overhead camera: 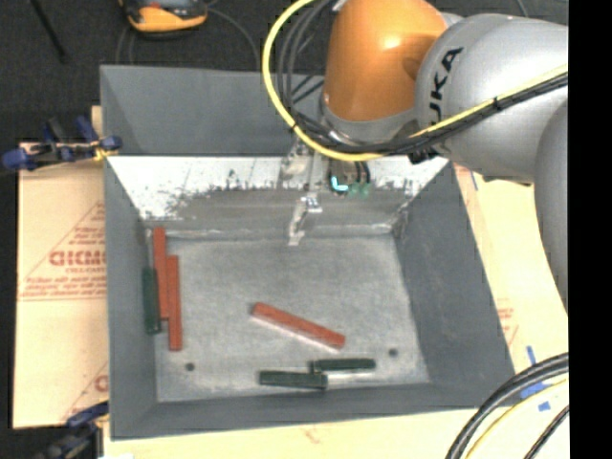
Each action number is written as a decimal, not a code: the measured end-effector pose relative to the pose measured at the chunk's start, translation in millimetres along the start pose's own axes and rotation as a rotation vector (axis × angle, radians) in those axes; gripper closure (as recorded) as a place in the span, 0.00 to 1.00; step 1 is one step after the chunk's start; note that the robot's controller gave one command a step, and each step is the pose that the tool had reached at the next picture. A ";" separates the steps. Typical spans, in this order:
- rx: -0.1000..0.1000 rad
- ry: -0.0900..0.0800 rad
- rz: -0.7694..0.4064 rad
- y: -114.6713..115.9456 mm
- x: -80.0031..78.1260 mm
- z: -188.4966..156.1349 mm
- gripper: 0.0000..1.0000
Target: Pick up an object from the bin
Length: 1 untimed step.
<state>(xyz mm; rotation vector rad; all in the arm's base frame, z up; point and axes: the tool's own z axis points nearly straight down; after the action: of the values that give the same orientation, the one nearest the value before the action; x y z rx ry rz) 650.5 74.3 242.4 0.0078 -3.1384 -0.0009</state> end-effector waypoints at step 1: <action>-0.001 -0.009 0.001 -0.1 -1.4 -5.2 0.00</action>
Offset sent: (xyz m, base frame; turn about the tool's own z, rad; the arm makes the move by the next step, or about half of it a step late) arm -0.0798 0.0157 -0.1233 -0.0949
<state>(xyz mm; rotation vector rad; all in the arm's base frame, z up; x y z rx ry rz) 651.9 74.3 247.6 0.0064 -3.1470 -0.0026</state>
